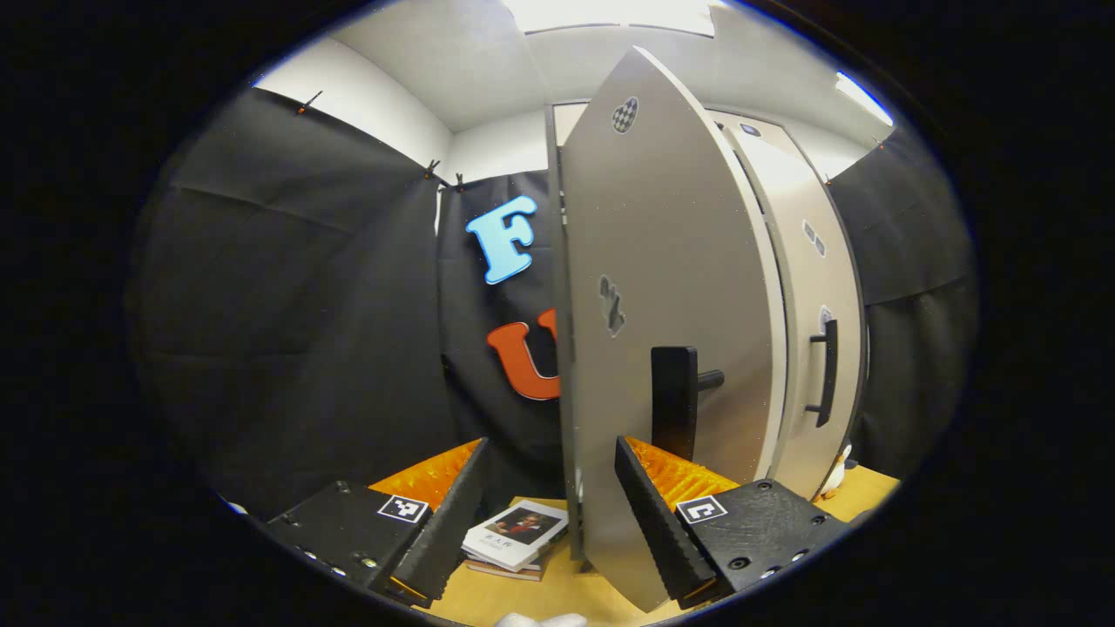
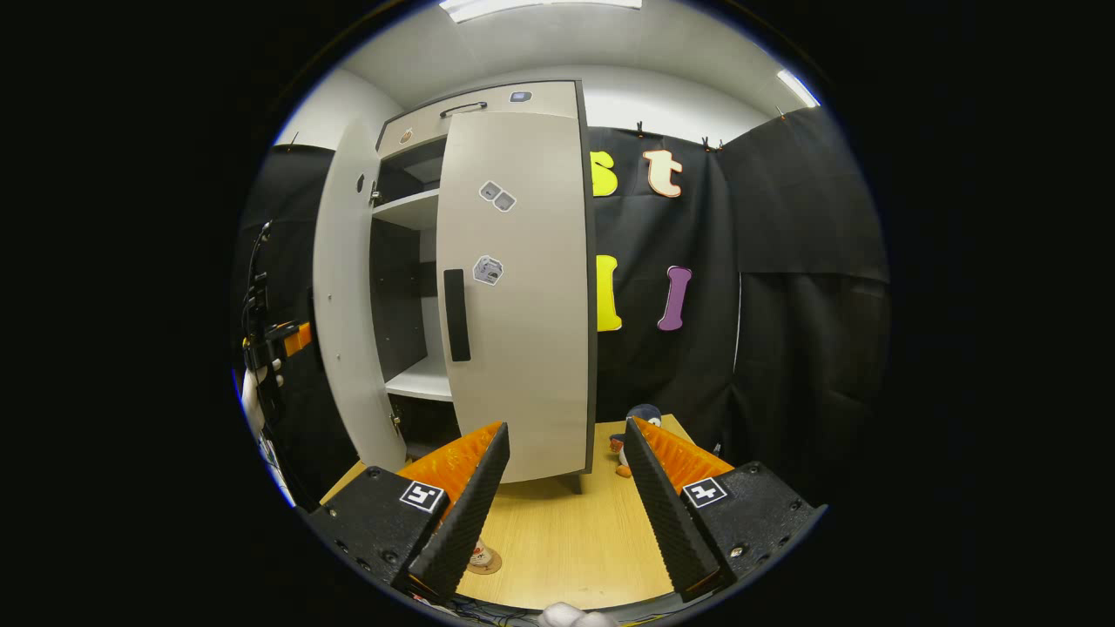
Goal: Grasp the bottle in the cabinet with the left hand and place it on the coaster, then close the right door with the right hand and the left door with the left hand.
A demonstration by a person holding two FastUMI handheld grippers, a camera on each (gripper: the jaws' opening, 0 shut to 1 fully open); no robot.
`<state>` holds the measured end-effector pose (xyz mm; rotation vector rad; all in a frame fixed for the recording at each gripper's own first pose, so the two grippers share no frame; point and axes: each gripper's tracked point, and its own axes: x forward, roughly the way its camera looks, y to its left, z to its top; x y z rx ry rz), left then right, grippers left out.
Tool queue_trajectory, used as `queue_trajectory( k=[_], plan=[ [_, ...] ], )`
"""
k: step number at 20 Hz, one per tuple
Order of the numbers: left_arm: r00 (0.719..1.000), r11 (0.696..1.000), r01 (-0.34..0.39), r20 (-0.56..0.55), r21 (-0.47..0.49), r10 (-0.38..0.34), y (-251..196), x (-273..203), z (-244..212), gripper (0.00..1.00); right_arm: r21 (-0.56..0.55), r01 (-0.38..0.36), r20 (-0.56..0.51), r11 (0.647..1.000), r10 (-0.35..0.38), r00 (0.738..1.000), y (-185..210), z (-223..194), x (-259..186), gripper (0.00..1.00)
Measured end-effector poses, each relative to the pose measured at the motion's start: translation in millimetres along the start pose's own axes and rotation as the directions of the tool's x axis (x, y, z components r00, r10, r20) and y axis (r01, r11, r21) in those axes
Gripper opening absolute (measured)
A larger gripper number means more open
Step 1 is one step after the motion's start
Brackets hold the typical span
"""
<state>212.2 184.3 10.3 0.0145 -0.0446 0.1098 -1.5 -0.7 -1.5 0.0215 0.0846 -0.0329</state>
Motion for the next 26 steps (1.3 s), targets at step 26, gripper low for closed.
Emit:
queue_trajectory(
  k=[26],
  plan=[
    [0.991, 0.991, 0.130, -0.040, -0.038, -0.131, -84, -66, 6, 0.96, 0.005, -0.051, 0.104, 0.999, 0.050, 0.993, 16, 36, -2, 0.82]
  ],
)
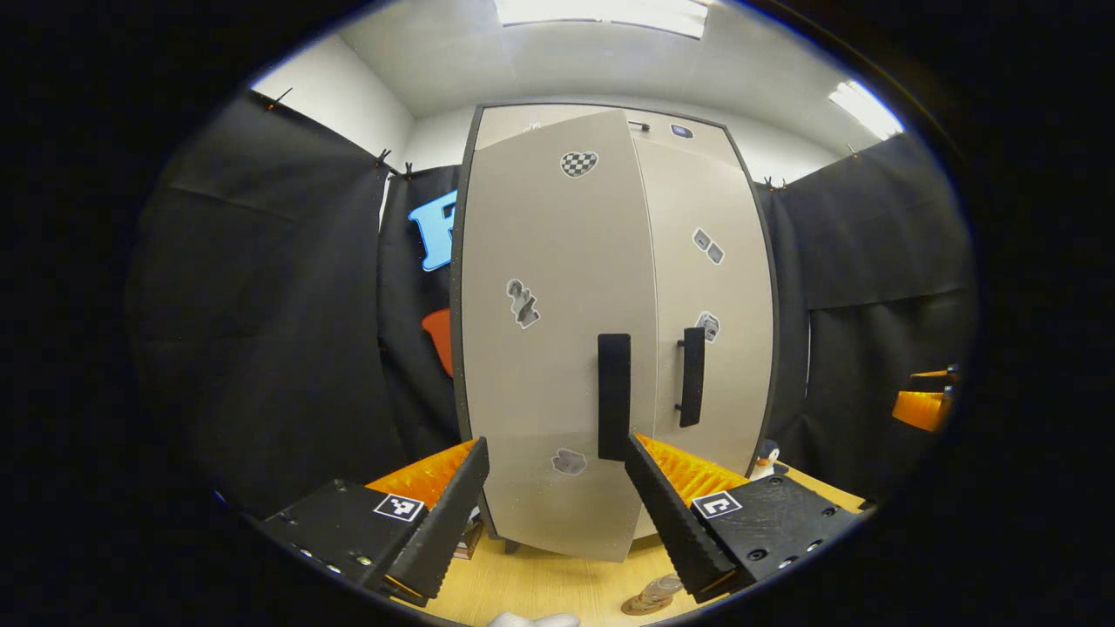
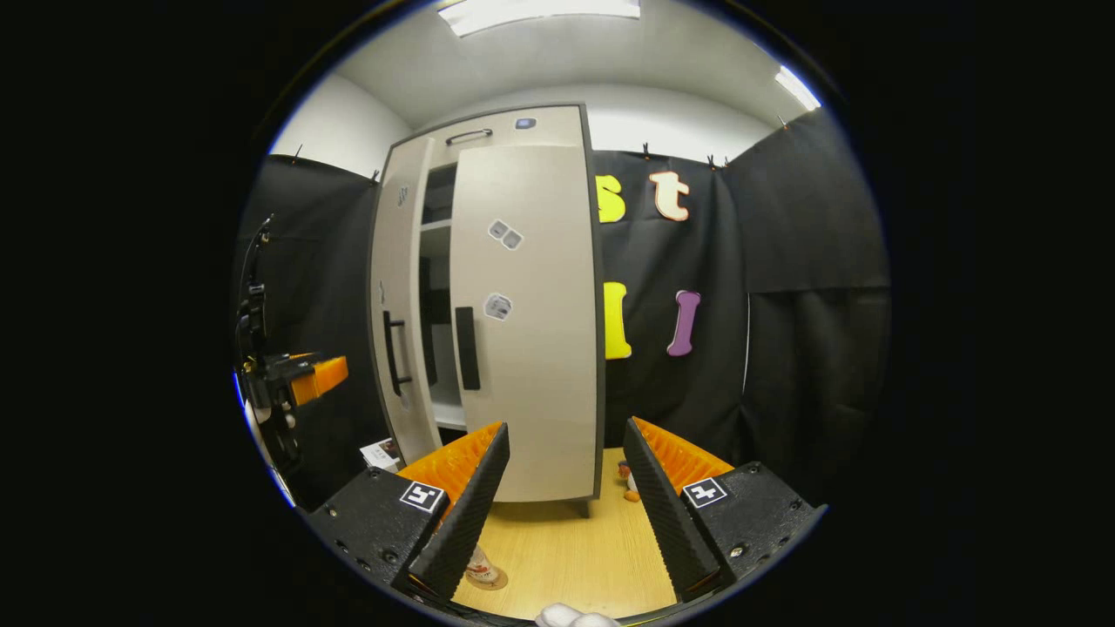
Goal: Grasp the bottle in the cabinet with the left hand and place it on the coaster, then close the right door with the right hand and the left door with the left hand.
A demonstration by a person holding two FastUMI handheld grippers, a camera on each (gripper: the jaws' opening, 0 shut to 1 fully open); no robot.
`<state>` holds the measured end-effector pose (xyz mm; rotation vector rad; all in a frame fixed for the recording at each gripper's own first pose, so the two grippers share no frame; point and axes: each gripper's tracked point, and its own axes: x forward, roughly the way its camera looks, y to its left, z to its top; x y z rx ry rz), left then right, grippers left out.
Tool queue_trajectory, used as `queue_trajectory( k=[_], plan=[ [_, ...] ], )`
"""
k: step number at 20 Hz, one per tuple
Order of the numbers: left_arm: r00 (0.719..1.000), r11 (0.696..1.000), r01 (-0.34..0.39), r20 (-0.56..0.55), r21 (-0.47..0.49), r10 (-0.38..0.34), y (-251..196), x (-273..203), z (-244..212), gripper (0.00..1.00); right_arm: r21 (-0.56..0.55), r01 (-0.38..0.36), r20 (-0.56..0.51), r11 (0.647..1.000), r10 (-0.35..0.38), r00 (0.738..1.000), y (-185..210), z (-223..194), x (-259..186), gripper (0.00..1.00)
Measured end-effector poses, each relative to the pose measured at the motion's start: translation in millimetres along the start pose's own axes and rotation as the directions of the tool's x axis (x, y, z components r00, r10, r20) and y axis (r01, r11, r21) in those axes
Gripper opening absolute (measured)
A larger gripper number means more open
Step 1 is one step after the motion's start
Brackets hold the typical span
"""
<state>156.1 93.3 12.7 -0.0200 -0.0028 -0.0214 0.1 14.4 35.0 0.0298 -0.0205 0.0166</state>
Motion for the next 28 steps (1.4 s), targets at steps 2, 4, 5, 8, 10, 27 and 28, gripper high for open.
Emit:
queue_trajectory(
  k=[2, 4, 5, 8, 10, 27, 28],
  plan=[
    [1.000, 1.000, -0.026, -0.001, 0.008, 0.026, 7, -17, -2, 0.95, 0.000, -0.004, 0.006, 1.000, 0.004, 1.000, 5, -1, 1, 0.82],
    [0.999, 0.999, -0.051, -0.013, 0.003, 0.051, 10, -34, -9, 0.96, 0.003, -0.013, 0.006, 1.000, 0.013, 1.000, 12, -3, 2, 0.81],
    [0.998, 0.998, -0.058, -0.020, 0.001, 0.058, 10, -42, -12, 0.95, 0.003, -0.017, 0.004, 1.000, 0.017, 1.000, 13, -5, 1, 0.81],
    [0.995, 0.995, -0.101, -0.019, 0.023, 0.101, 19, -65, -18, 0.95, 0.007, -0.021, 0.002, 1.000, 0.021, 1.000, 20, -11, -3, 0.82],
    [0.991, 0.990, -0.133, -0.026, 0.044, 0.134, 29, -77, -24, 0.95, -0.010, -0.036, -0.026, 0.999, 0.036, 0.999, 26, -19, 0, 0.82],
    [0.992, 0.992, -0.125, -0.031, -0.036, 0.124, 41, -81, -28, 0.96, -0.069, -0.100, -0.054, 0.993, 0.096, 0.994, 69, -31, -8, 0.82],
    [0.993, 0.993, -0.112, -0.030, -0.038, 0.111, 37, -79, -28, 0.96, -0.071, -0.088, -0.044, 0.994, 0.084, 0.995, 66, -27, -9, 0.82]
  ],
)
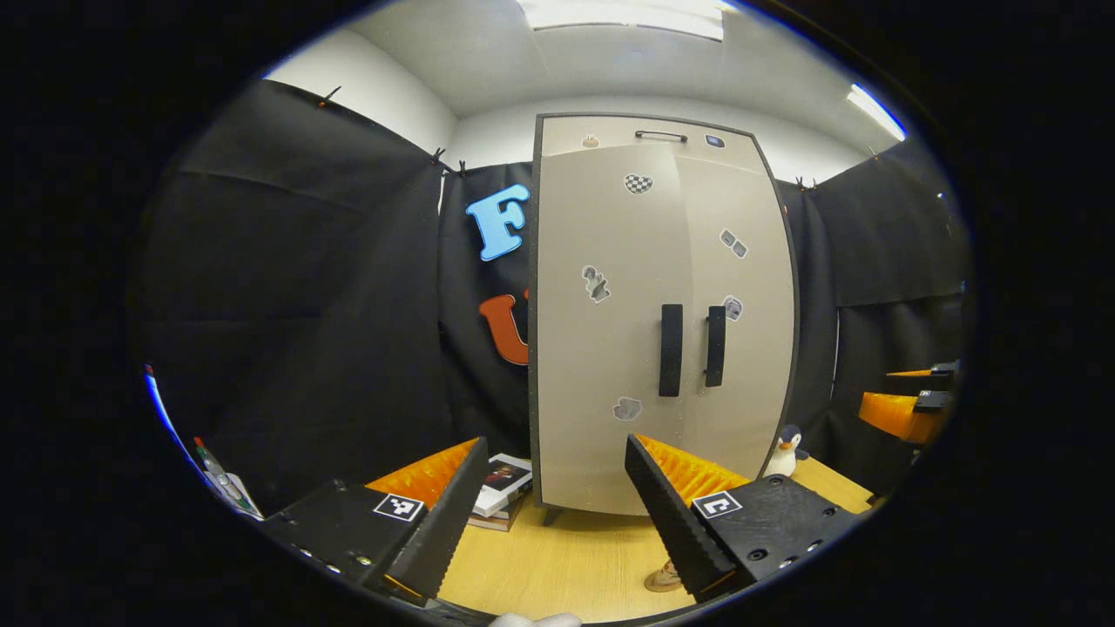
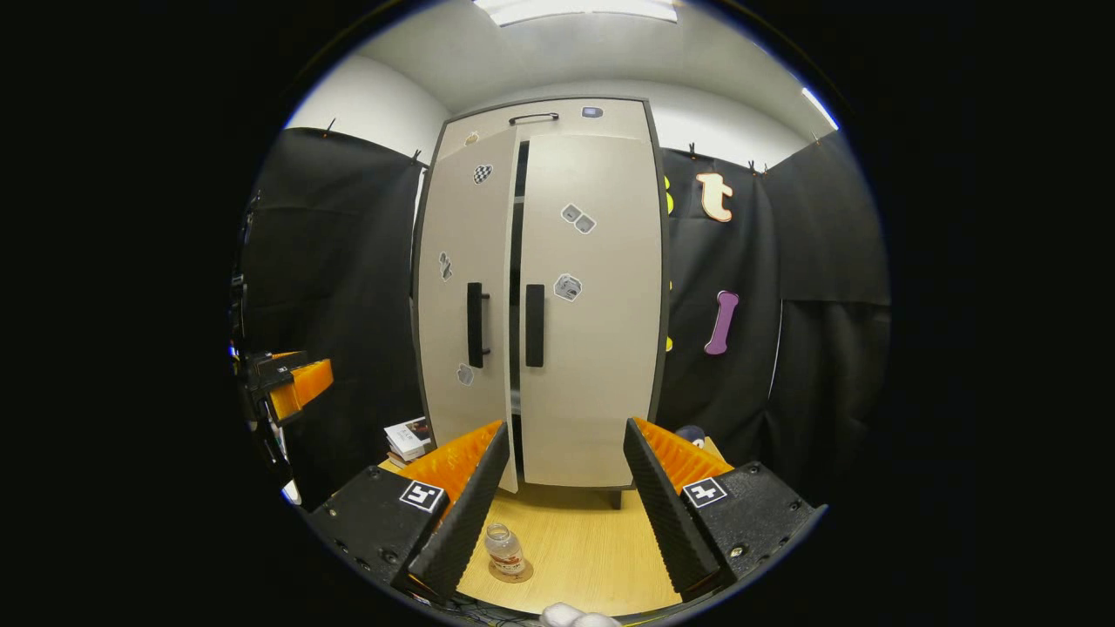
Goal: Grasp the bottle in the cabinet with the left hand and place it on the coaster, then close the right door with the right hand and the left door with the left hand.
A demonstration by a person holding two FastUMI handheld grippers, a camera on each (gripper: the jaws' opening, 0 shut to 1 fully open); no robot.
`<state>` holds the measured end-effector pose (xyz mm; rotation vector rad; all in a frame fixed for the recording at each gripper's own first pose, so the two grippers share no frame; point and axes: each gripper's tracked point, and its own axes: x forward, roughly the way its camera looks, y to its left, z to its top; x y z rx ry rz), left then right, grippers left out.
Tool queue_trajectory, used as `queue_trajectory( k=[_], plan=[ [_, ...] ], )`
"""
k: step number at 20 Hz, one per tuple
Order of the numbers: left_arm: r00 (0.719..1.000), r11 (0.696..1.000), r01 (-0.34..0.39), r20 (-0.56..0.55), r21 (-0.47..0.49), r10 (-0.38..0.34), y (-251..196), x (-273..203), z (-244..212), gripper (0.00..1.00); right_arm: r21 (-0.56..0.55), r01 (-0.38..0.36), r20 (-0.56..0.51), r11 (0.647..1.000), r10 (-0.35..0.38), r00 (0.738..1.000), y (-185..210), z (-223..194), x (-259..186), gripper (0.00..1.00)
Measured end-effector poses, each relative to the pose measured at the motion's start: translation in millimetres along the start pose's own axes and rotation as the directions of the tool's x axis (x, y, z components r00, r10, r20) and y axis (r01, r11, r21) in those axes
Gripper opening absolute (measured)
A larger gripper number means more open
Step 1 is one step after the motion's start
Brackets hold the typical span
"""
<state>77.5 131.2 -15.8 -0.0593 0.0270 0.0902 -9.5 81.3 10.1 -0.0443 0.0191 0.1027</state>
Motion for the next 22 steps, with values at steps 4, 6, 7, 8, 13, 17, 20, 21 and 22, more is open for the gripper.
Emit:
queue_trajectory(
  k=[4, 6, 7, 8, 13, 17, 20, 21, 22],
  plan=[
    [0.999, 0.999, 0.033, 0.005, 0.004, -0.033, -8, 2, 3, 0.96, 0.006, 0.029, 0.009, 1.000, -0.029, 1.000, -5, 0, -1, 0.82],
    [0.999, 0.999, 0.050, 0.003, -0.008, -0.050, -13, 5, 3, 0.96, 0.006, 0.040, 0.009, 0.999, -0.040, 0.999, -7, 0, -3, 0.82],
    [0.999, 0.999, 0.054, 0.004, -0.008, -0.054, -13, 7, 3, 0.96, 0.005, 0.046, 0.013, 0.999, -0.046, 0.999, -8, 1, -3, 0.82],
    [0.998, 0.998, 0.056, 0.004, -0.007, -0.055, -13, 8, 3, 0.96, 0.002, 0.052, 0.016, 0.999, -0.052, 0.999, -8, 1, -4, 0.82],
    [0.998, 0.998, 0.068, 0.013, -0.010, -0.067, -14, 12, 6, 0.96, 0.008, 0.070, 0.029, 0.997, -0.070, 0.997, -12, 5, -7, 0.82],
    [0.998, 0.998, 0.063, 0.015, -0.010, -0.063, -13, 14, 8, 0.96, 0.004, 0.080, 0.033, 0.997, -0.080, 0.996, -15, 5, -7, 0.82],
    [0.998, 0.998, 0.067, 0.019, -0.014, -0.067, -16, 16, 10, 0.96, 0.006, 0.074, 0.033, 0.997, -0.075, 0.997, -15, 6, -7, 0.82],
    [0.997, 0.998, 0.068, 0.021, -0.011, -0.068, -17, 16, 12, 0.96, 0.004, 0.075, 0.036, 0.997, -0.075, 0.996, -16, 7, -6, 0.82],
    [0.997, 0.997, 0.071, 0.024, -0.005, -0.070, -18, 17, 13, 0.96, 0.006, 0.077, 0.039, 0.997, -0.077, 0.996, -18, 7, -5, 0.82]
  ],
)
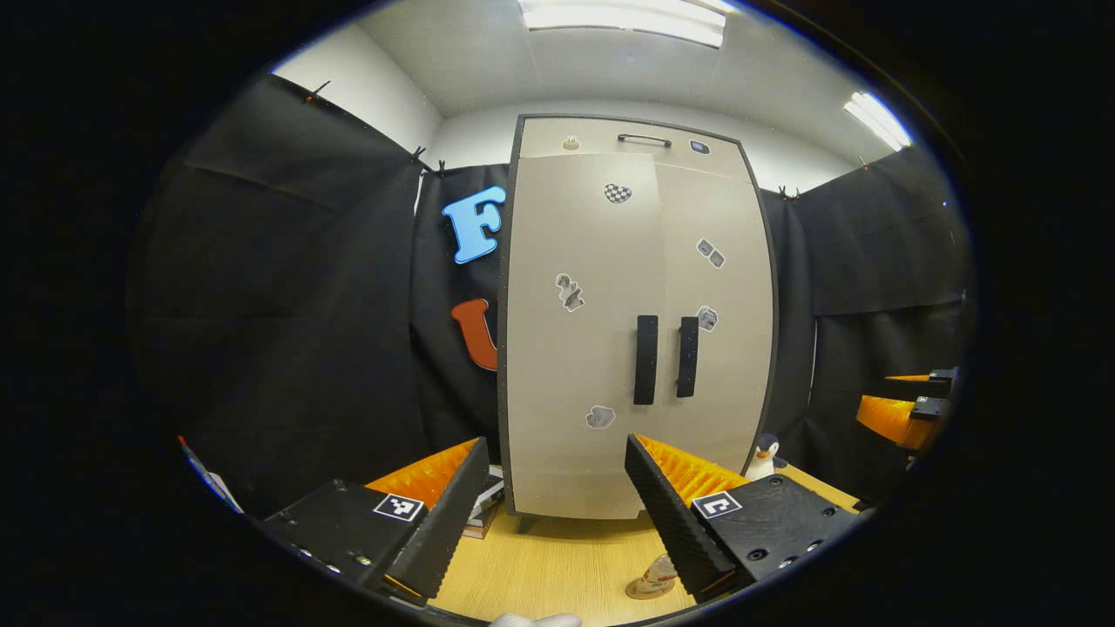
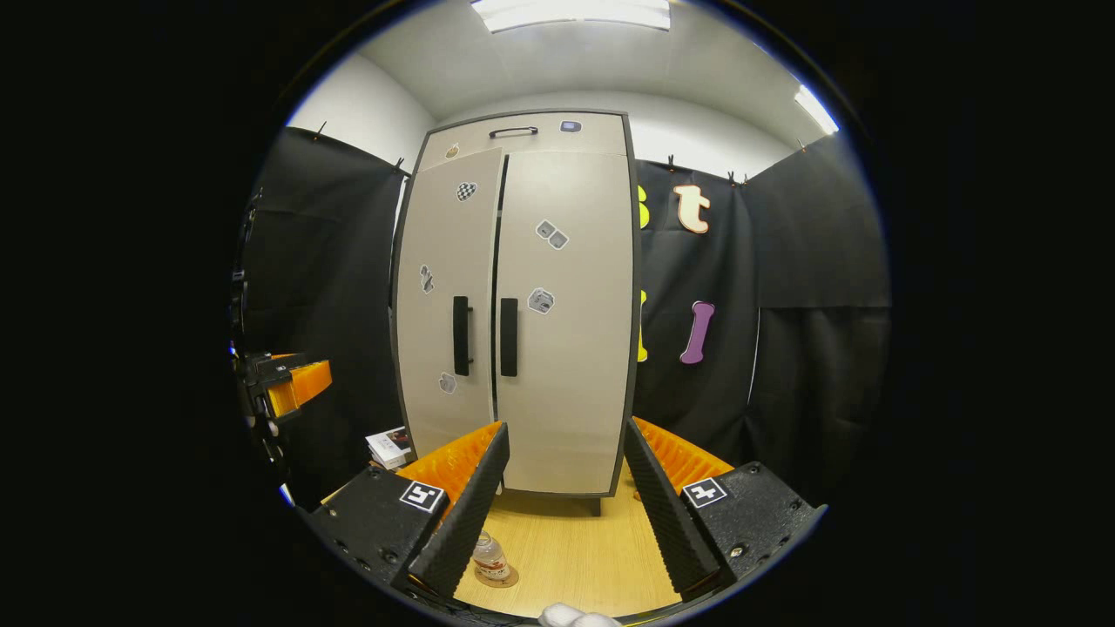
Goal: Grasp the bottle in the cabinet with the left hand and place it on the coaster, then close the right door with the right hand and the left door with the left hand.
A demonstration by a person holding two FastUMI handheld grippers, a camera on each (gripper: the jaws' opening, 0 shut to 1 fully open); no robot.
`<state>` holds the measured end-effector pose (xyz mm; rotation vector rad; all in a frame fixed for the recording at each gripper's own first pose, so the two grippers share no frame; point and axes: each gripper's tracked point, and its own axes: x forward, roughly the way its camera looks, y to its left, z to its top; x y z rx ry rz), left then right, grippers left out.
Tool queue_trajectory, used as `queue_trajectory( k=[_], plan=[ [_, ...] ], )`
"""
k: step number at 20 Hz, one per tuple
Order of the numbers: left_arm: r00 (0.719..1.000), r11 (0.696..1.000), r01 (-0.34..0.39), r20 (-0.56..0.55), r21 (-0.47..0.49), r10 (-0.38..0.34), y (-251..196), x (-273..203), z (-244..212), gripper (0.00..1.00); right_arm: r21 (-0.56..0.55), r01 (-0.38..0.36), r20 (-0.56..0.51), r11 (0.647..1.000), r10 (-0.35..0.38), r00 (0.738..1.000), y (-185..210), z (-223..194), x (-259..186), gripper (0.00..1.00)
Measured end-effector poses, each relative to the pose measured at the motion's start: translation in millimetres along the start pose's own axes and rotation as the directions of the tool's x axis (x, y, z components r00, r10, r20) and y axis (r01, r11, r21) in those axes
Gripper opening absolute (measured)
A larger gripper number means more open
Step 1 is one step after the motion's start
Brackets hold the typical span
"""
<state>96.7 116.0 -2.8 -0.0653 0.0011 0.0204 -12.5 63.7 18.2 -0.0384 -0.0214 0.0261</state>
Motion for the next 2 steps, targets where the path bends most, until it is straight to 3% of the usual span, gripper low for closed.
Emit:
queue_trajectory(
  k=[2],
  plan=[
    [1.000, 1.000, 0.009, 0.004, 0.010, -0.009, -3.9, 2.4, 2.9, 0.96, 0.007, 0.002, 0.003, 1.000, -0.002, 1.000, -1.2, 1.6, 2.5, 0.82]
  ],
)
